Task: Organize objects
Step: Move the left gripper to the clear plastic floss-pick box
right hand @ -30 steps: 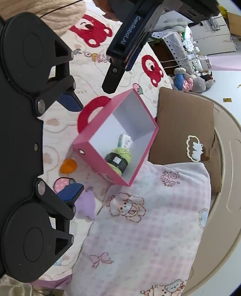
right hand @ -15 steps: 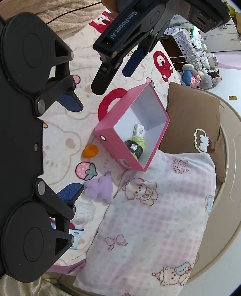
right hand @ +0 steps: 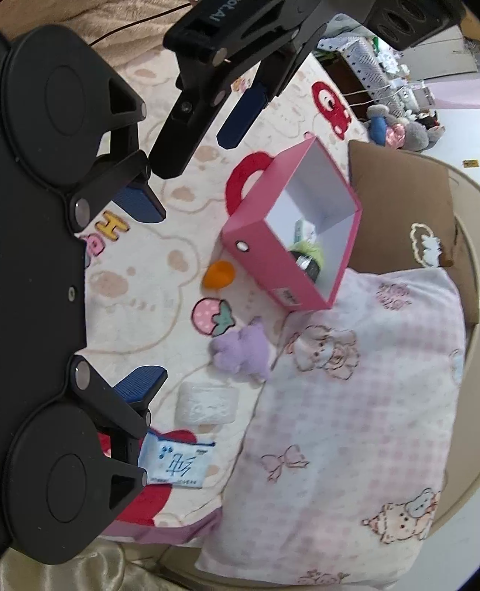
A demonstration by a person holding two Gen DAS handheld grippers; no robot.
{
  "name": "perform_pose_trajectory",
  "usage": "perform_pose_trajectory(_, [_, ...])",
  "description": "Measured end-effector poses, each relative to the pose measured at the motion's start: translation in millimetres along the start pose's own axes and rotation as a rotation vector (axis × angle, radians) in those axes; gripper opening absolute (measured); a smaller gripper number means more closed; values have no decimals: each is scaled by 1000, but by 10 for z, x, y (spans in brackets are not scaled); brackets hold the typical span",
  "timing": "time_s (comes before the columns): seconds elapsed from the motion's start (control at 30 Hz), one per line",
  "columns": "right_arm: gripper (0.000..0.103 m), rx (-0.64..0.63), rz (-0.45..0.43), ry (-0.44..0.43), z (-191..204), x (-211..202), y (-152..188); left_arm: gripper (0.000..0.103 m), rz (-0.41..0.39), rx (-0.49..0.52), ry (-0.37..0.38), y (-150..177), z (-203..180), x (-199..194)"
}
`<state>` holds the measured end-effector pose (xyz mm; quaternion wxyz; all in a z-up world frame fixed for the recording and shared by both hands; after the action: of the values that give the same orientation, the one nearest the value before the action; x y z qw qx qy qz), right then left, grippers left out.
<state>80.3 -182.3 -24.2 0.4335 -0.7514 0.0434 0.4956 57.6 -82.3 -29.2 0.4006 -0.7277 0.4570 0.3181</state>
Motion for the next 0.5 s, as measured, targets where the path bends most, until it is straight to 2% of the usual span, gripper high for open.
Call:
perform_pose_trajectory(0.07, [88, -18, 14, -6, -32, 47, 17, 95, 4, -17, 13, -33, 6, 114])
perform_pose_trajectory(0.23, [88, -22, 16, 8, -178, 214, 49, 95, 21, -134, 45, -166, 156, 439])
perform_pose_trajectory(0.3, [88, -10, 9, 6, -239, 265, 66, 95, 23, -163, 37, -208, 229, 565])
perform_pose_trajectory(0.4, [88, 23, -5, 8, -357, 381, 88, 95, 14, -166, 14, -268, 287, 721])
perform_pose_trajectory(0.5, [88, 48, -30, 32, -481, 521, 120, 95, 1, -151, 22, -330, 286, 856])
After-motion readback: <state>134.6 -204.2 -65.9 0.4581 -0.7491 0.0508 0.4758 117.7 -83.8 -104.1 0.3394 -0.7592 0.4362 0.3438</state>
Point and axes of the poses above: each gripper's, at about its wrist camera, not at the fingertips, and x roughly the way its jaws point, z to its left, y to its underside, the point moved 8 cm from there along x, roughly the way its jaws point, and after that the axes turned 13 degrees about -x, right-handed, at the moved point
